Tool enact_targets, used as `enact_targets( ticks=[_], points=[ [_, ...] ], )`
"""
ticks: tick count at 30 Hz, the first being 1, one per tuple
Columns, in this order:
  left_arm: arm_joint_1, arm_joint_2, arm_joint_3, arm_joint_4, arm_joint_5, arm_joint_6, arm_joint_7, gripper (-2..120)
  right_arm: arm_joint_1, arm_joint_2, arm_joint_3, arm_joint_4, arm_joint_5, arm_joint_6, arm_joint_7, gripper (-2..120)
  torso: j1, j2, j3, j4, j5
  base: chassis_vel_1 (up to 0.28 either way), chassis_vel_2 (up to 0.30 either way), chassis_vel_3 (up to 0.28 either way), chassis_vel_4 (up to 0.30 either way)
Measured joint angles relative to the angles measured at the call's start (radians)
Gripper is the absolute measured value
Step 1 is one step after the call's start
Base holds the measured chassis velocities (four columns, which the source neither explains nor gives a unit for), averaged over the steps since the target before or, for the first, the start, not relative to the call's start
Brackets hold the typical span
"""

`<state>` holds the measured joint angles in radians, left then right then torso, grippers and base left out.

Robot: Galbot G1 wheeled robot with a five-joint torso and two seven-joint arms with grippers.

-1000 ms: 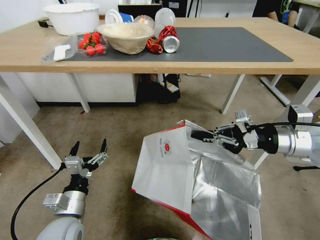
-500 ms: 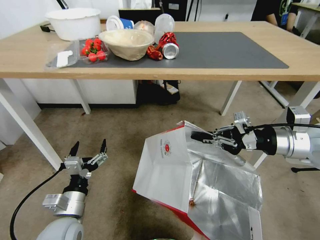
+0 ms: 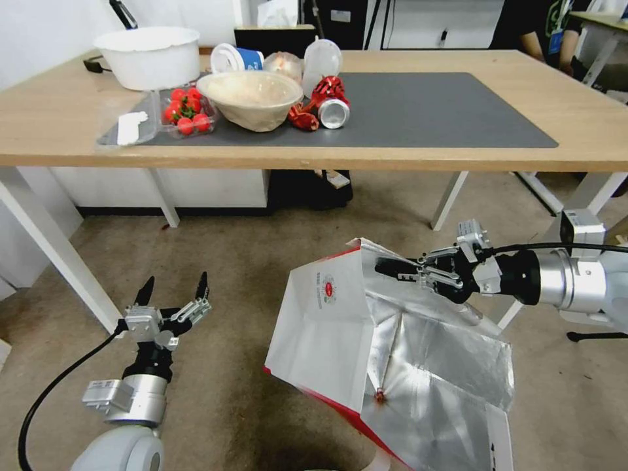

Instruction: Pick up the food delivery bag from the floor and place it on the table.

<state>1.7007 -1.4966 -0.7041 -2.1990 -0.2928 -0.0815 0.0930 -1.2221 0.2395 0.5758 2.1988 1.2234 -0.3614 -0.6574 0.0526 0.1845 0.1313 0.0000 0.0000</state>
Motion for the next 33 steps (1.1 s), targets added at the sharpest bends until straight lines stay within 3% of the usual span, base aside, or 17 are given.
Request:
enact_targets(
  ticks=[33],
  points=[
    [0.001, 0.005, -0.004, -0.011, -0.004, 0.002, -0.002, 100, -0.013, -0.001, 0.005, 0.007, -0.008, -0.001, 0.003, 0, 0.036, 0.135, 0.1, 0.0, -0.0001, 0.0, 0.0, 0.0, 0.0]
  ],
)
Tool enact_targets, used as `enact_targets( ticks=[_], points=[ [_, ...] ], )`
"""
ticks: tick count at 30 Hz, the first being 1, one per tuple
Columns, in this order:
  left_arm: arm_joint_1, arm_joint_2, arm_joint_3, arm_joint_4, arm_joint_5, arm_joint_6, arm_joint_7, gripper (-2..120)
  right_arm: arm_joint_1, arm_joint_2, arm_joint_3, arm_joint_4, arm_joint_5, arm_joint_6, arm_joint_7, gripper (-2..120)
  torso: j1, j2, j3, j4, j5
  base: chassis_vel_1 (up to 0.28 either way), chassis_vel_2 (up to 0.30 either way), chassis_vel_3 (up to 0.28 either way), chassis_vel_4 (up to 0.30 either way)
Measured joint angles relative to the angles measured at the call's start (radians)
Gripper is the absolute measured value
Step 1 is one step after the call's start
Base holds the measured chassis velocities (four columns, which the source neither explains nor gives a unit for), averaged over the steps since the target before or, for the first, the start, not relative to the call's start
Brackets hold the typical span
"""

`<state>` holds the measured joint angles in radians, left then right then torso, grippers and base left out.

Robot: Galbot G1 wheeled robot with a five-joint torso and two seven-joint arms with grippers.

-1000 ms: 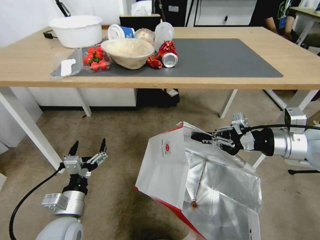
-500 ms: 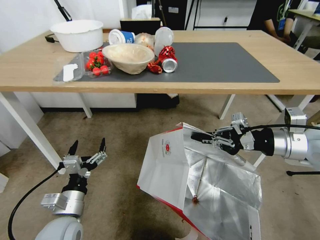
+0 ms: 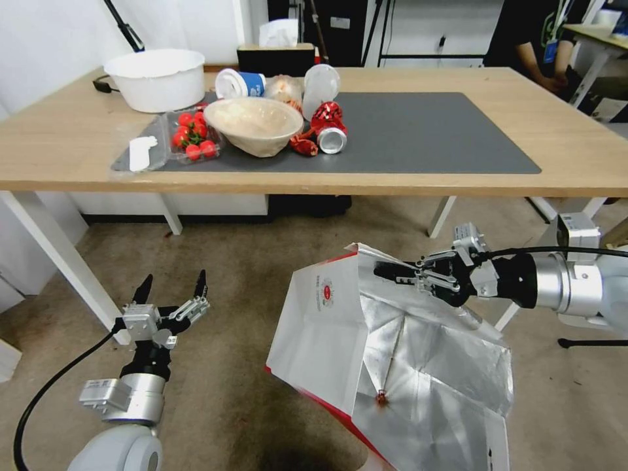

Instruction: Pick up the food delivery bag from the floor and place it on the table.

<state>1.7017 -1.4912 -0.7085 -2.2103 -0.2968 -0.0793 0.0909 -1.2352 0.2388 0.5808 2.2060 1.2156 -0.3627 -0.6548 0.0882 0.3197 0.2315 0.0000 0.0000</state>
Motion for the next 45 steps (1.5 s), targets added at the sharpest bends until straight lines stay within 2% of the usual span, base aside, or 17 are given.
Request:
enact_targets(
  ticks=[45],
  points=[
    [0.008, 0.009, -0.006, -0.017, -0.007, 0.004, -0.003, 100, -0.018, -0.002, 0.009, 0.004, -0.002, 0.0, 0.0, 0, 0.063, 0.186, 0.123, 0.0, 0.0, 0.0, 0.0, 0.0, 0.0]
  ],
)
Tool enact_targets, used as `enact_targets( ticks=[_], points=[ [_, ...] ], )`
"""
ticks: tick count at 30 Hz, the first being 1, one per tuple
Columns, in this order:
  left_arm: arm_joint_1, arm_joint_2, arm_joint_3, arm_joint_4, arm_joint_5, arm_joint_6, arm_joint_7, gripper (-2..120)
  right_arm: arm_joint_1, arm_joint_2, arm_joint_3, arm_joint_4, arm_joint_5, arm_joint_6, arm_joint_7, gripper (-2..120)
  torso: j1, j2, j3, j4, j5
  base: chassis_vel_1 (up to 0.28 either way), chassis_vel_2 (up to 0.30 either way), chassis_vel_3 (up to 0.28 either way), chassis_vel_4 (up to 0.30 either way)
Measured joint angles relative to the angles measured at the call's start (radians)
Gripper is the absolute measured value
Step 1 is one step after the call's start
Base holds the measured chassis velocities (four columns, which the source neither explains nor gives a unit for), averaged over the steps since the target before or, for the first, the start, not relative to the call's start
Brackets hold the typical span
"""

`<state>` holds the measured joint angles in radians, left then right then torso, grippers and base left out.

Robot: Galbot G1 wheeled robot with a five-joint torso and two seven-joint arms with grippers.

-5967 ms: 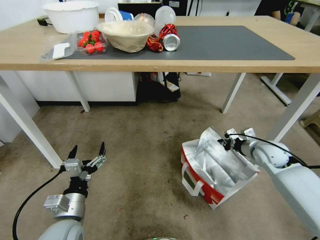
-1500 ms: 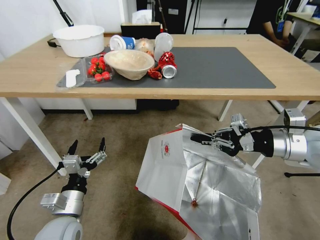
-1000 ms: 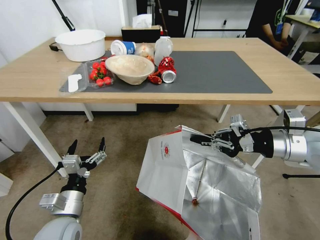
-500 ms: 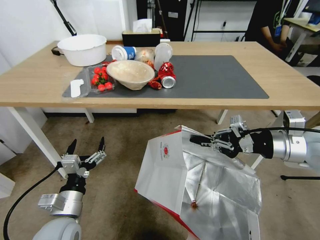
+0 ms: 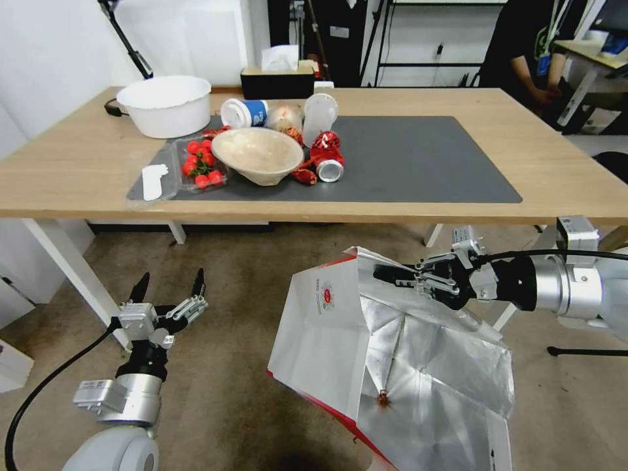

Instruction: Pick up the food delivery bag from the floor and place it on the table.

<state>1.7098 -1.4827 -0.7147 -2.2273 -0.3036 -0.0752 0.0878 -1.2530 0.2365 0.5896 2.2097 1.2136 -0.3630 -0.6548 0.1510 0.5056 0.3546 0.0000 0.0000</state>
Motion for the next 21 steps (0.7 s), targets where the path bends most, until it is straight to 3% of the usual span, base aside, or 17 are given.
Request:
enact_targets(
  ticks=[21],
  points=[
    [-0.002, 0.001, 0.002, 0.008, 0.0, -0.001, 0.0, 100, -0.004, 0.0, 0.0, -0.003, -0.005, 0.0, 0.0, 0, 0.031, 0.081, 0.05, 0.0, 0.0, 0.0, 0.0, 0.0, 0.0]
  ],
)
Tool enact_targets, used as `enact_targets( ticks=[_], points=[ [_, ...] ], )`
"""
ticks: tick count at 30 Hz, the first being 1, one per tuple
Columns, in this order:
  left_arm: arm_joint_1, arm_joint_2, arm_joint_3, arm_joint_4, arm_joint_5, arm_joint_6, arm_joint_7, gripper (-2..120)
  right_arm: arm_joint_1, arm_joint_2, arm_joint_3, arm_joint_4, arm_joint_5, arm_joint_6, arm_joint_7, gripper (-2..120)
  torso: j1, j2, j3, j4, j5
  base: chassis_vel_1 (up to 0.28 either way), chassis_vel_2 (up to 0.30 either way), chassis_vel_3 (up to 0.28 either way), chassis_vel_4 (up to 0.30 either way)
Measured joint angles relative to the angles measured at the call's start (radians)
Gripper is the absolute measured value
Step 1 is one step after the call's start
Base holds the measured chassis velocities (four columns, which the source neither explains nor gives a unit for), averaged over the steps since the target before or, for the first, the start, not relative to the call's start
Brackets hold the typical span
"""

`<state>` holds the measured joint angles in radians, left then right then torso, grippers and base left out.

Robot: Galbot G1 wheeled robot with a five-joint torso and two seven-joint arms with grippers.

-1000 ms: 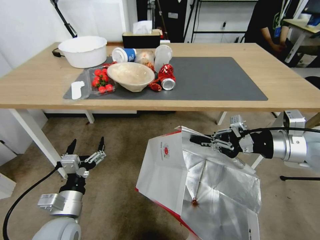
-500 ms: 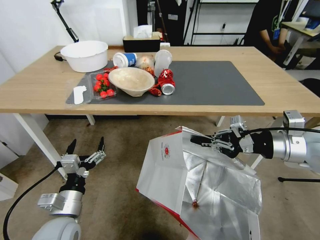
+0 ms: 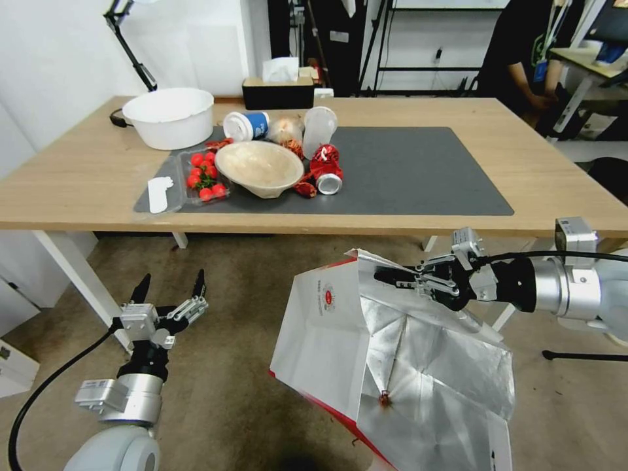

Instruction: Pick up the food delivery bag from the floor and place it on the table.

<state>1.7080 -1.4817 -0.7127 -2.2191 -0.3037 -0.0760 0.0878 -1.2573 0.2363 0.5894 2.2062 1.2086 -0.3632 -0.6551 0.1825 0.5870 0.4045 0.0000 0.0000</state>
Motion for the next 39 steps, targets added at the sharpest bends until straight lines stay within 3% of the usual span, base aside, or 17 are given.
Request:
enact_targets(
  ticks=[39],
  points=[
    [0.007, 0.008, 0.001, 0.003, -0.005, -0.019, 0.002, 100, 0.0, -0.005, 0.0, 0.0, 0.004, 0.0, 0.01, 0, 0.067, 0.168, 0.101, 0.0, 0.0, 0.0, 0.0, 0.0, 0.0]
  ],
)
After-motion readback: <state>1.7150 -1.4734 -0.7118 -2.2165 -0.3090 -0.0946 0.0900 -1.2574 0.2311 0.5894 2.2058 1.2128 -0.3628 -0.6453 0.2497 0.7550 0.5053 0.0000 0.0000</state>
